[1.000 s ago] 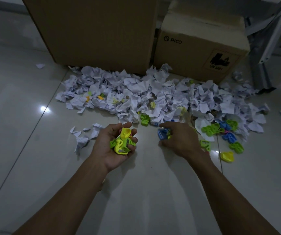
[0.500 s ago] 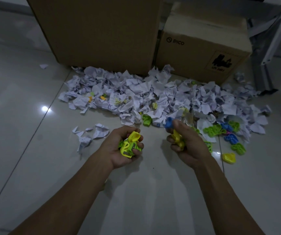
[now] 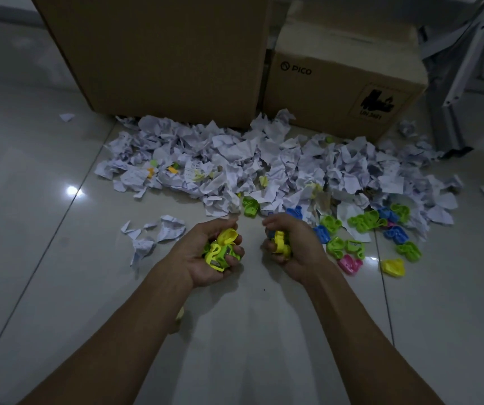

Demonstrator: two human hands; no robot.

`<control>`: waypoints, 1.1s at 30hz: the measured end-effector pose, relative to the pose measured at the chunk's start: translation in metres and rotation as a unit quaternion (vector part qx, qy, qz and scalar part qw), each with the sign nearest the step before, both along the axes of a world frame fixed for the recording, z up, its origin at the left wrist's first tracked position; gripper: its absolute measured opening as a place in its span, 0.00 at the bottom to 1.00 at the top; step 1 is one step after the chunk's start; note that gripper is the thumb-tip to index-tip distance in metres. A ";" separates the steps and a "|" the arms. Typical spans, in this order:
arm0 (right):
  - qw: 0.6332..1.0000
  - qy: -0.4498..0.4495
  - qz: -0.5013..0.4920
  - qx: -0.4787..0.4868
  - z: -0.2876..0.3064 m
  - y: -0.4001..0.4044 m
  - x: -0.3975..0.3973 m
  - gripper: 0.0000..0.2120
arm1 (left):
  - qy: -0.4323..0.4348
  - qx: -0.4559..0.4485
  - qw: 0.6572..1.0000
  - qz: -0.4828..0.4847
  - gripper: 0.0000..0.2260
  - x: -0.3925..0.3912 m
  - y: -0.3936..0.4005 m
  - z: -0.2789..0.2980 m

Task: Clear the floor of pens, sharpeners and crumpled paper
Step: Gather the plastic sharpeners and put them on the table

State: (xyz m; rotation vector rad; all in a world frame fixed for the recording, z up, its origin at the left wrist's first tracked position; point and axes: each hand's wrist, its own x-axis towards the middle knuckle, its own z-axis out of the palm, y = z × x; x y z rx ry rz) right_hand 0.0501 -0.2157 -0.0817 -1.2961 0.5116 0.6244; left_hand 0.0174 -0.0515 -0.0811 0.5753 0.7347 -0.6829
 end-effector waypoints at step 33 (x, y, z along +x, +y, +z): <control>0.941 -0.001 -0.136 0.309 0.029 -0.014 0.005 0.16 | -0.037 -0.036 0.995 0.081 0.05 0.014 0.010 0.052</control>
